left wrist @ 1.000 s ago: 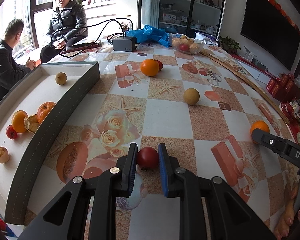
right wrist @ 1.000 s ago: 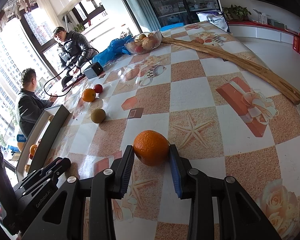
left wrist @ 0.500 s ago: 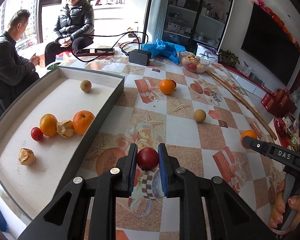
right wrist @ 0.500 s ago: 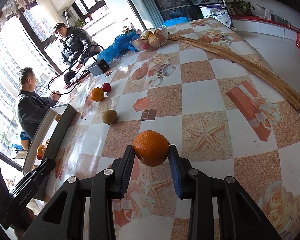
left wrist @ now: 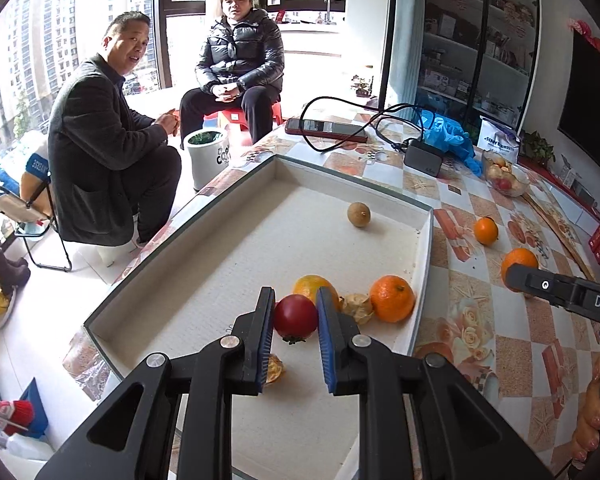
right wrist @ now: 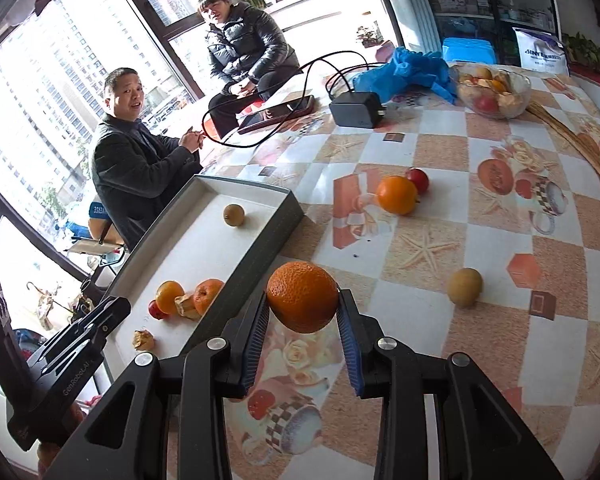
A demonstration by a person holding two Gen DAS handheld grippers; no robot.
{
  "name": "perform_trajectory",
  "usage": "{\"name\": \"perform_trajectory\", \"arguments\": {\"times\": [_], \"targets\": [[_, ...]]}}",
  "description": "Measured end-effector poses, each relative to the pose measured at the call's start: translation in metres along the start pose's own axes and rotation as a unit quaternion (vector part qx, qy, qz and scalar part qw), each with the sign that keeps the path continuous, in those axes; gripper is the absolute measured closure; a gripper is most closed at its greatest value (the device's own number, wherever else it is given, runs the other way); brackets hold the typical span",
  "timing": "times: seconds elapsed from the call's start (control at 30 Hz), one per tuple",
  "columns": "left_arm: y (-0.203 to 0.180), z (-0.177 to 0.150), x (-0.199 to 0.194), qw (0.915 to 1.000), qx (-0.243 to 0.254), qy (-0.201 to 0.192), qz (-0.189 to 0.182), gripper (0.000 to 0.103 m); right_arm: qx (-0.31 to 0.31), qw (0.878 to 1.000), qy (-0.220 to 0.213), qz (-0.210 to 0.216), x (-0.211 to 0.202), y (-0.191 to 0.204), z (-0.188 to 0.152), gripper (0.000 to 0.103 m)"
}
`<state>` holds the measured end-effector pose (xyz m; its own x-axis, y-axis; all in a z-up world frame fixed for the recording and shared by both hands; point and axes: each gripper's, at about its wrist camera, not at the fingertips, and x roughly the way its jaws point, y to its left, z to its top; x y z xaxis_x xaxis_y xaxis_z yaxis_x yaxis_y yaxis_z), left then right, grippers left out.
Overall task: Organize fruits
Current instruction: 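Carry the tomato with the left tool while the right tool carries the orange over the tray, then open the left tool to drop the tomato while the right tool releases the orange in the tray, then grasp an orange on the table with the left tool while the right tool grasps a yellow round fruit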
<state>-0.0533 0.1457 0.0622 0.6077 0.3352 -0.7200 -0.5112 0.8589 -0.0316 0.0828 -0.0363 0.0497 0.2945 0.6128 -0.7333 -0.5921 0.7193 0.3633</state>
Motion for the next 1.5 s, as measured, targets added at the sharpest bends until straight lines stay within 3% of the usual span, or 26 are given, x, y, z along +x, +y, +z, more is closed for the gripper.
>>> {"name": "perform_trajectory", "arguments": {"times": [0.23,0.7,0.77,0.83,0.93,1.0,1.03,1.23,1.33,1.43,1.5], "targets": [[0.014,0.002,0.021,0.9997,-0.011,0.012,0.016,0.08,-0.041,0.999,0.028,0.019,0.045,0.046,0.017,0.067],[0.011,0.001,0.04,0.9989,-0.011,0.031,0.032,0.079,-0.068,0.996,0.059,0.013,0.078,0.058,0.029,0.067],[0.01,0.001,0.041,0.9987,-0.012,0.032,0.038,0.069,-0.069,0.996,0.063,0.013,0.08,0.058,0.029,0.067],[0.01,0.002,0.041,0.9986,-0.014,0.028,0.043,0.045,-0.072,0.995,0.067,0.013,0.082,0.06,0.029,0.066],[0.01,0.001,0.038,0.9985,-0.013,0.02,0.048,0.035,-0.078,0.995,0.061,0.032,0.077,0.065,0.03,0.041],[0.009,0.001,0.038,0.9985,-0.01,0.023,0.048,0.032,-0.088,0.995,0.048,0.023,0.071,0.071,0.031,0.016],[0.008,0.001,0.038,0.9986,-0.01,0.024,0.045,0.03,-0.092,0.995,0.041,0.018,0.067,0.073,0.032,0.013],[0.002,-0.004,0.037,0.9984,-0.003,0.03,0.047,0.023,-0.086,0.996,0.023,-0.007,0.042,0.059,0.037,0.013],[-0.003,-0.007,0.039,0.9984,0.004,0.042,0.037,0.022,-0.066,0.997,0.015,-0.025,0.026,0.034,0.038,0.013],[-0.01,-0.009,0.034,0.9967,0.022,0.039,0.068,0.022,-0.044,0.997,0.007,-0.057,0.006,-0.001,0.033,0.013],[-0.015,-0.008,0.026,0.9969,0.033,0.029,0.065,0.021,-0.02,0.996,0.005,-0.084,-0.008,-0.033,0.028,0.013]]}}
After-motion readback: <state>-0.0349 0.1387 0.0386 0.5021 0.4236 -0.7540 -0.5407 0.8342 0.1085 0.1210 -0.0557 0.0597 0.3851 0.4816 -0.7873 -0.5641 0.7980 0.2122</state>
